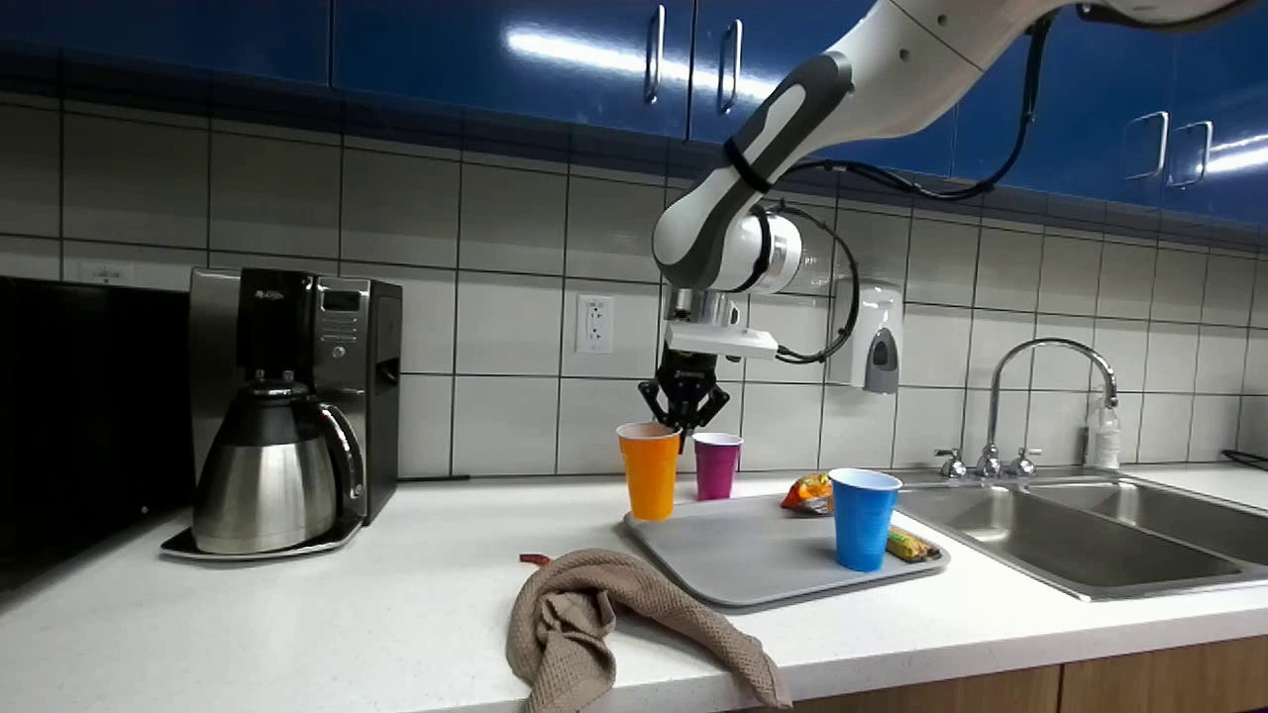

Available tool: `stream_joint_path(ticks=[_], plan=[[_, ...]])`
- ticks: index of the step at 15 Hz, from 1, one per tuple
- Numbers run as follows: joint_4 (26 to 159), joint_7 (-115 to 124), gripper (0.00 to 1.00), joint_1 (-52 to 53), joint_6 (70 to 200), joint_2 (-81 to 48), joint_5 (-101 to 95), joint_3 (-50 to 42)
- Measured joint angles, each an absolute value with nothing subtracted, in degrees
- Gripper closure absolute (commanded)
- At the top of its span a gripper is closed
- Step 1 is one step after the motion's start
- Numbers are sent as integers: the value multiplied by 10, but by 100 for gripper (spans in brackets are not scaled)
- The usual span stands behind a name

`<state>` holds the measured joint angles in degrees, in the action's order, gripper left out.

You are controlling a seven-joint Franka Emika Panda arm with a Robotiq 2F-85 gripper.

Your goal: Move the cups onto the tray

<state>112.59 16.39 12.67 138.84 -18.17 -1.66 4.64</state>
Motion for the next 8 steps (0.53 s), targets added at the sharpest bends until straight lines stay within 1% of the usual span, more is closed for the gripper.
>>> stream_joint_path(ticks=[8], plan=[[1152,145,99,98,1389,-180,-16,36]])
